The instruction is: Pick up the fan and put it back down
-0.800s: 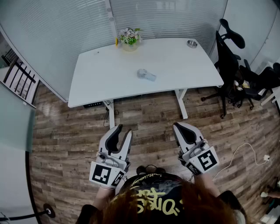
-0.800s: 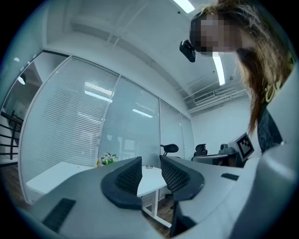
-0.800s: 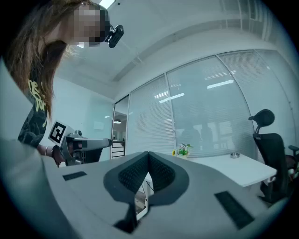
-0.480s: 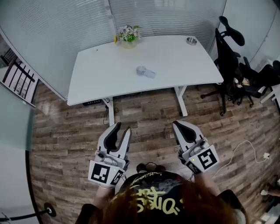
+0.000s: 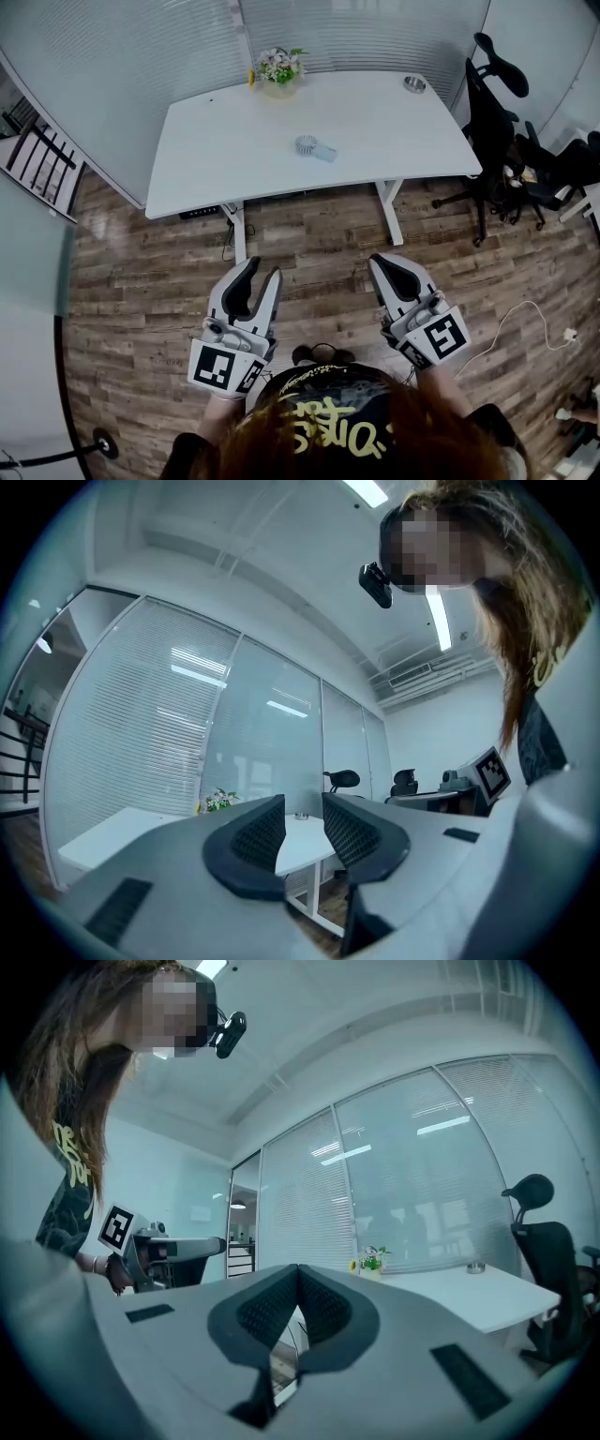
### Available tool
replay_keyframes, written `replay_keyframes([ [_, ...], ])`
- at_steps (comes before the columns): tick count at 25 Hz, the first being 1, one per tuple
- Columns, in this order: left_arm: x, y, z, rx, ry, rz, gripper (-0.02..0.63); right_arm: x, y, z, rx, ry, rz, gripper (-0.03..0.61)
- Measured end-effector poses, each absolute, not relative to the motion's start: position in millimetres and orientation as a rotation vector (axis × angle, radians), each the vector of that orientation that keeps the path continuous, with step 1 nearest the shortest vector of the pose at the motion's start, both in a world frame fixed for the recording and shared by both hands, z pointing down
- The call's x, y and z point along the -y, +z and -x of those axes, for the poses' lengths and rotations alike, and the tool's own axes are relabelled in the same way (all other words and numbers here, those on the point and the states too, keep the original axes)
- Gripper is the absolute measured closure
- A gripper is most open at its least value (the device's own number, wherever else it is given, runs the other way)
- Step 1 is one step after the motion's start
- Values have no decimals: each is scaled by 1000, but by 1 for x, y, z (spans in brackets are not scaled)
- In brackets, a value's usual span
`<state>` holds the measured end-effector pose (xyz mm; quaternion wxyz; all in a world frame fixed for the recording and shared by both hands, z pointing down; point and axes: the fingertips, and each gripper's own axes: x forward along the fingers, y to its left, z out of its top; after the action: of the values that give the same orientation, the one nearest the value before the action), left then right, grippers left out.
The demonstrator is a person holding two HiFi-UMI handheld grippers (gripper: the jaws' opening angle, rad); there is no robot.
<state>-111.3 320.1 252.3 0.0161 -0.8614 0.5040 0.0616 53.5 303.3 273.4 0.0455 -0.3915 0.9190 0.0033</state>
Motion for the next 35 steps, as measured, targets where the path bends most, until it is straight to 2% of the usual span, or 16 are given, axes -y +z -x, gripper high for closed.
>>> replay_keyframes([
  [5,-318,250,118,-1595,205,2661,495,-299,266,-60,-2732,-16,1218,575],
  [6,-318,248,120,-1610,234,2658,451,-298,264,-63,-2703,-16,1221,561],
  [7,-318,245,121,-1617,271,2661,295,-297,263,-65,-2677,-29,1231,552],
  [8,-318,243,122,-1618,304,2664,184,-295,262,-67,-2652,-50,1244,474],
  [9,-319,241,124,-1621,324,2662,171,-293,261,-67,-2627,-66,1258,387],
  [10,-319,240,126,-1627,329,2652,162,-292,261,-68,-2610,-67,1280,305],
  [11,-320,240,128,-1634,323,2641,155,-291,262,-70,-2603,-53,1309,272],
  [14,-320,241,131,-1638,301,2629,146,-290,263,-74,-2594,0,1364,234],
  [24,-318,250,138,-1610,228,2657,147,-287,267,-63,-2649,40,1384,192],
  [35,-317,267,167,-1538,166,2715,147,-279,283,-39,-2612,-221,1355,193],
])
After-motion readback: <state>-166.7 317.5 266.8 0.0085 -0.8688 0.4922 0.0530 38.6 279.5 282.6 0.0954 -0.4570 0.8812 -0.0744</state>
